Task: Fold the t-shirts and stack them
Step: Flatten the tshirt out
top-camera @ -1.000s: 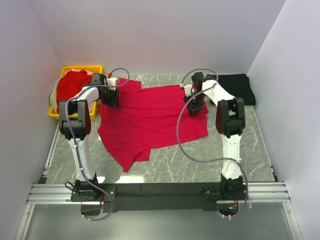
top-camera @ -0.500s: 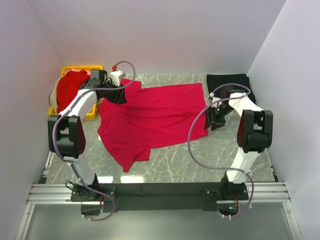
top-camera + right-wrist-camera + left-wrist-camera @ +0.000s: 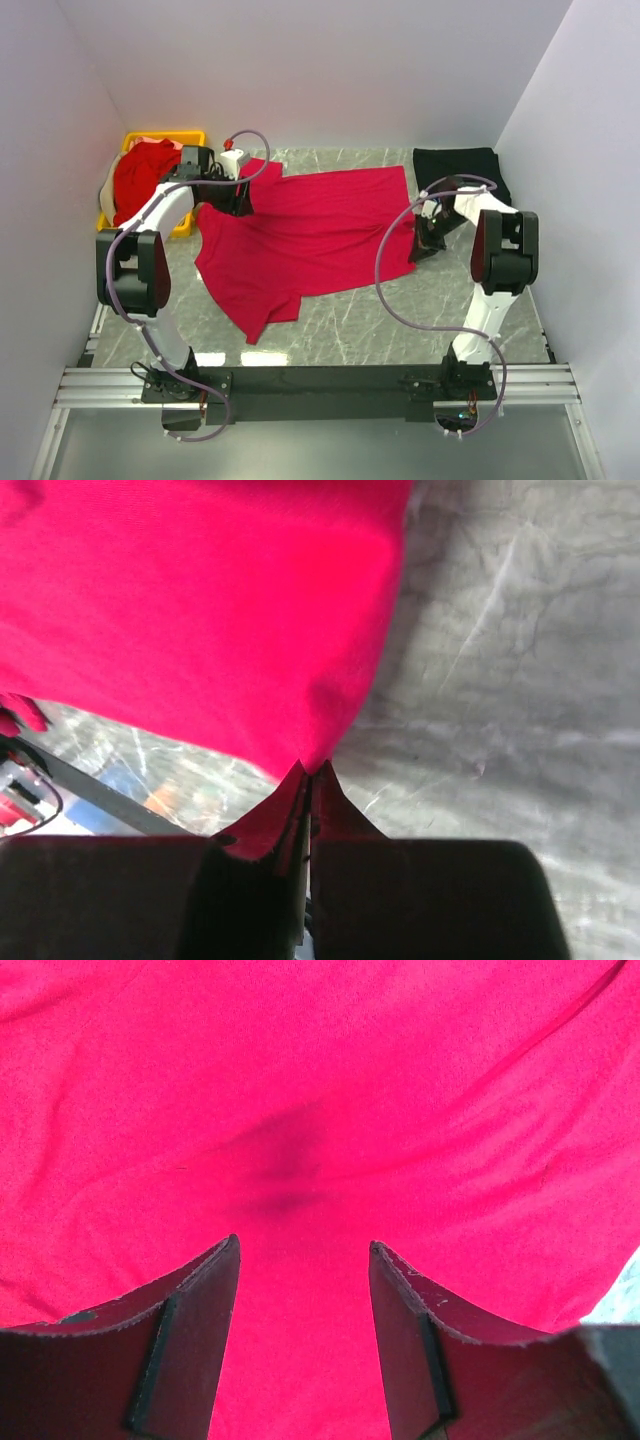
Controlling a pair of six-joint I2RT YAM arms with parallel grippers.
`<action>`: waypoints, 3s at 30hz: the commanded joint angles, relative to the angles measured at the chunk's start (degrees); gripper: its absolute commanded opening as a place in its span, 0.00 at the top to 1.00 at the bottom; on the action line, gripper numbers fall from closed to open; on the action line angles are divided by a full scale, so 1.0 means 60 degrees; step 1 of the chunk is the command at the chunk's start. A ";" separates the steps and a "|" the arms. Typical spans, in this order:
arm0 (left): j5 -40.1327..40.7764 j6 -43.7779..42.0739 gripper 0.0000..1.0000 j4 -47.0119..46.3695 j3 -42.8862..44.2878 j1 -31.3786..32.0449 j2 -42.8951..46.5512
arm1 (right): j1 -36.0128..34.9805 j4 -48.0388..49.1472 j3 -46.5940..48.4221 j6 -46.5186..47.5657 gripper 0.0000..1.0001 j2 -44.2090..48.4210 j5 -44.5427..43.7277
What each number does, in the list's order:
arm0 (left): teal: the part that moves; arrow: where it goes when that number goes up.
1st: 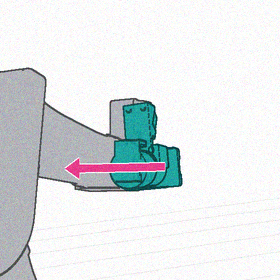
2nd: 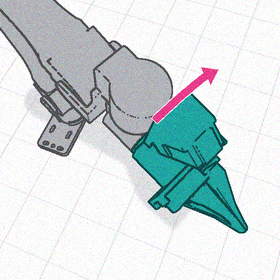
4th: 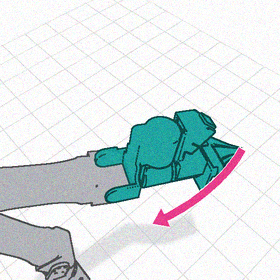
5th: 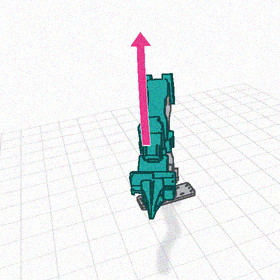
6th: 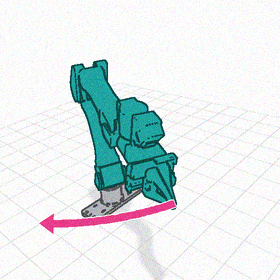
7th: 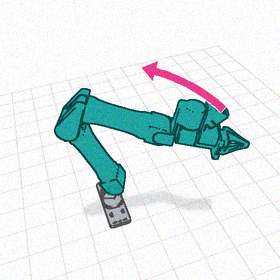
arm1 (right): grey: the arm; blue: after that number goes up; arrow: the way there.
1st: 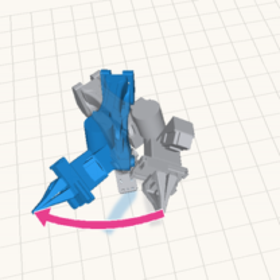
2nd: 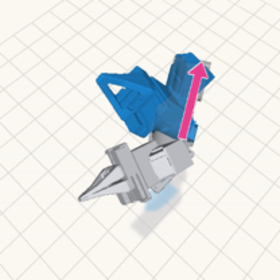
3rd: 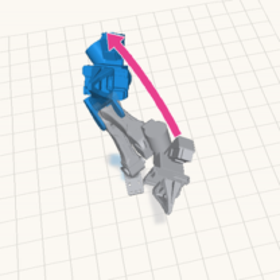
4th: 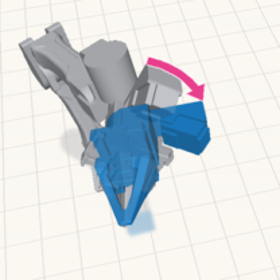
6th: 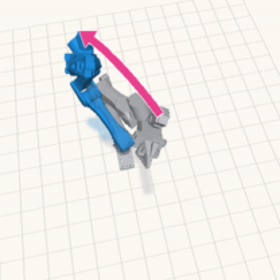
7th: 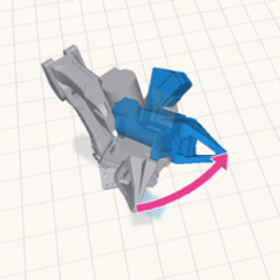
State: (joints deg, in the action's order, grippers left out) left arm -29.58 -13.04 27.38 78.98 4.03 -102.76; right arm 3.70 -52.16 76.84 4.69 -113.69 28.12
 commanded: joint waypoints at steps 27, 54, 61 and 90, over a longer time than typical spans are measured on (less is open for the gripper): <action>-0.0152 -0.0098 0.40 0.0125 0.0518 -0.0086 -0.0158 | -0.2126 0.1484 -0.0237 -0.0444 0.67 0.2147 0.0001; -0.0035 -0.0142 0.40 0.0140 0.0401 -0.0189 -0.0481 | -0.4206 0.2322 0.1314 0.0449 0.62 -0.0021 -0.3617; -0.0079 -0.0098 0.40 0.0154 0.0445 -0.0262 -0.0627 | -0.4265 0.2044 0.1710 0.0405 0.57 -0.0372 -0.3354; -0.0021 -0.0317 0.40 0.0242 0.0431 -0.0423 -0.0730 | -0.3899 0.0008 0.1784 0.1474 0.93 0.1090 -0.3148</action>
State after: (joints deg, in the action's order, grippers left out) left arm -29.23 -13.41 28.60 80.38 1.67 -107.74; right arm -20.95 -47.66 86.15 10.55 -112.99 9.54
